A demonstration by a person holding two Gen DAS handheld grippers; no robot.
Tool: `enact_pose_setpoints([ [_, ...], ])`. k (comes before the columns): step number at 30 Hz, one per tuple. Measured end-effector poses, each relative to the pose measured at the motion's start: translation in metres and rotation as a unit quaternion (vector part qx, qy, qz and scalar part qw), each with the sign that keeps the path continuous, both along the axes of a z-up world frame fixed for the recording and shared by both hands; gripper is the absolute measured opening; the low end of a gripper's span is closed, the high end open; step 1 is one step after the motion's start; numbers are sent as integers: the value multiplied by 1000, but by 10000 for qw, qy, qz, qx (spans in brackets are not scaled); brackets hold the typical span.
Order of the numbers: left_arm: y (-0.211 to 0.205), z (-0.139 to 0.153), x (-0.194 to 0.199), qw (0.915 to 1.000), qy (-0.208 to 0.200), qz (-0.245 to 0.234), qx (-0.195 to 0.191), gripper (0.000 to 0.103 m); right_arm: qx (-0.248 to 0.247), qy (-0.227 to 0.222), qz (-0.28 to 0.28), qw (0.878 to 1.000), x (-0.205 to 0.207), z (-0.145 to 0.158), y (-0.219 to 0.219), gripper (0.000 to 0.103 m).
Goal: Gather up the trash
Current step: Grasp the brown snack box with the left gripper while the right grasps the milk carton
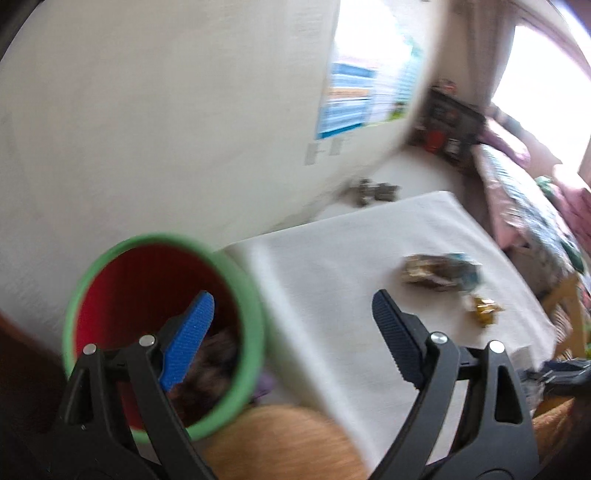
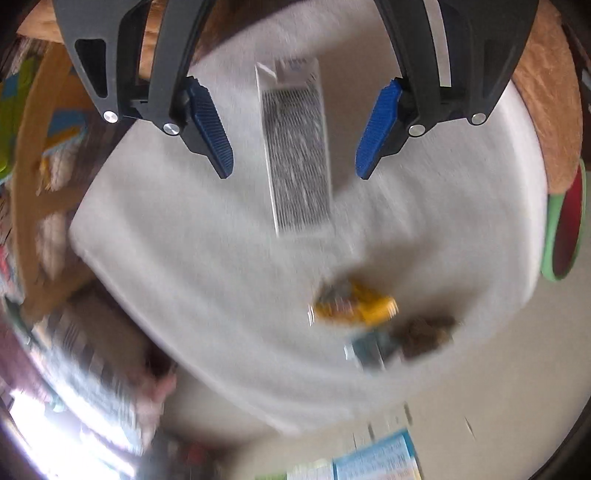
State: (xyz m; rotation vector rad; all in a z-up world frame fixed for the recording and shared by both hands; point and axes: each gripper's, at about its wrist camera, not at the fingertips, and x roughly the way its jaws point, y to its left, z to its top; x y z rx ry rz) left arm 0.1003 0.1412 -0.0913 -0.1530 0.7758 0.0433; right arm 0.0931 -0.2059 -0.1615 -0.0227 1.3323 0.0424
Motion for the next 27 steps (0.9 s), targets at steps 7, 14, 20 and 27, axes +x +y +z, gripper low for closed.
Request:
enact_pose_setpoints([
  [7,-99,-29,65,9779,230,-2031,444,90,584,152,133,9981,0,-8,0,36],
  [14,-153,-59,123,9266,840,-3450,1237,90,1728,-67,-63,9849,3,9,-8,37],
  [20,-184,-94,151,8915,1506,-3966,1587,90,2158,29,-297,9760,16,5,-17,37],
  [27,-199,-113,162,8786,1696,-4042,1897,87,2303,149,-443,9720,15,0,-26,38],
])
